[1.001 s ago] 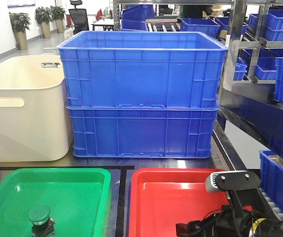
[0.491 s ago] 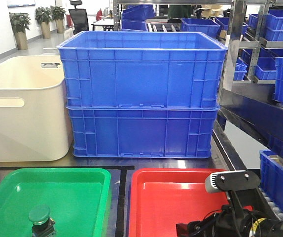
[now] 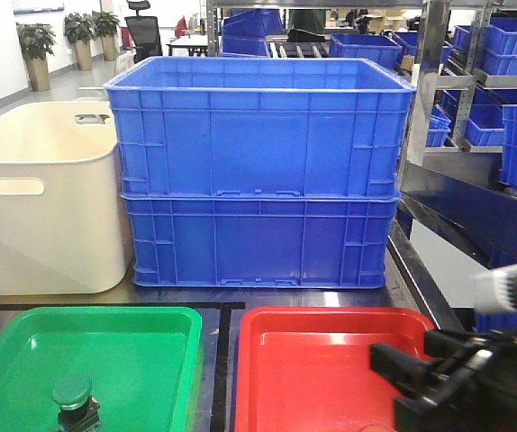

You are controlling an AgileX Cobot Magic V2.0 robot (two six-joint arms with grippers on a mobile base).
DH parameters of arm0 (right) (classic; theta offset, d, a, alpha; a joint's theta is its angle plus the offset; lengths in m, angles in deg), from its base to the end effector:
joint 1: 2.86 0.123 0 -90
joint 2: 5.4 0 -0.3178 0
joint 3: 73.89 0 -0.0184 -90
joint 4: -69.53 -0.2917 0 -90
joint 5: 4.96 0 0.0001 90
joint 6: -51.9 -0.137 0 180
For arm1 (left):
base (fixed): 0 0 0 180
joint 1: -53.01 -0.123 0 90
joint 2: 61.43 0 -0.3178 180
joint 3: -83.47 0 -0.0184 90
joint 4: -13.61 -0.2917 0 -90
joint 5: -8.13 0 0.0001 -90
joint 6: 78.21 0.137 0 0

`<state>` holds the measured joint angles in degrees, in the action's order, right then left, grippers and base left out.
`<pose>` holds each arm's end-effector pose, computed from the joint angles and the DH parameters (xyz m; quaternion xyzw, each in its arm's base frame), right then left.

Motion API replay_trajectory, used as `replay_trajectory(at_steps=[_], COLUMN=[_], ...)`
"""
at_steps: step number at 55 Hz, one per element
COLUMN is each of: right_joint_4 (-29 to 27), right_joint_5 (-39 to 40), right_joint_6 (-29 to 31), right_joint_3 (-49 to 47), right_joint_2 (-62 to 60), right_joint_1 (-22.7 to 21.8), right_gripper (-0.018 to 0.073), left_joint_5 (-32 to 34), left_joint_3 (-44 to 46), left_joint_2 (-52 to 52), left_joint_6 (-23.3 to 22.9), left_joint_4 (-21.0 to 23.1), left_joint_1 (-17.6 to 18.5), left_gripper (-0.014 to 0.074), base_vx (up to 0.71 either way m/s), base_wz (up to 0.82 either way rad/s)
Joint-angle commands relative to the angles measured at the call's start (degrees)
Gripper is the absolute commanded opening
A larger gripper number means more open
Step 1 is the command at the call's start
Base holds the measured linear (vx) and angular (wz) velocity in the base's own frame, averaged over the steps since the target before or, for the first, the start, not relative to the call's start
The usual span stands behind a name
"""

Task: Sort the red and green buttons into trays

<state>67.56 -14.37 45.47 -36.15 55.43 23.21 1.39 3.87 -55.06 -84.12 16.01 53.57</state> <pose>0.2391 0.1178 0.3329 -0.1261 0.7990 0.1762 0.5609 0.1107 -0.0018 0.1906 -0.0471 0.7221 -0.0550 0.6880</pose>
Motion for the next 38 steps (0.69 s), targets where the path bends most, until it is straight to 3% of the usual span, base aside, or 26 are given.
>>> replay_trajectory(at_steps=[1,8,9,21,38], right_joint_4=[0.69,0.76,1.08,1.25,1.38], right_joint_5=[9.82,15.31,14.58,5.12,0.77], right_joint_6=[1.21,0.9,0.9,0.9,0.64], right_joint_3=[3.81,13.32,16.06,21.57,31.63], right_joint_2=[-5.44,-14.35,-18.53,-34.78,-49.6], right_joint_1=[-0.28,-0.28,-0.28,-4.6,-19.2], right_gripper=[0.0348,0.0242,0.0184,-0.0008,-0.0013], left_joint_5=[4.53,4.53,4.53,4.53,4.53], left_joint_3=[1.15,1.15,1.15,1.15,1.15], left_joint_2=[-0.86,-0.86,-0.86,-0.86,-0.86], left_joint_6=[0.05,0.05,0.05,0.05,0.05], left_joint_4=[0.57,0.57,0.57,0.57,0.57], left_joint_1=[-0.03,-0.03,-0.03,-0.03,-0.03], left_gripper=[-0.0006,-0.0006,-0.0006,-0.0006,-0.0006], base_vx=[0.0,0.0,0.0,0.0,0.0], base_wz=[0.0,0.0,0.0,0.0,0.0])
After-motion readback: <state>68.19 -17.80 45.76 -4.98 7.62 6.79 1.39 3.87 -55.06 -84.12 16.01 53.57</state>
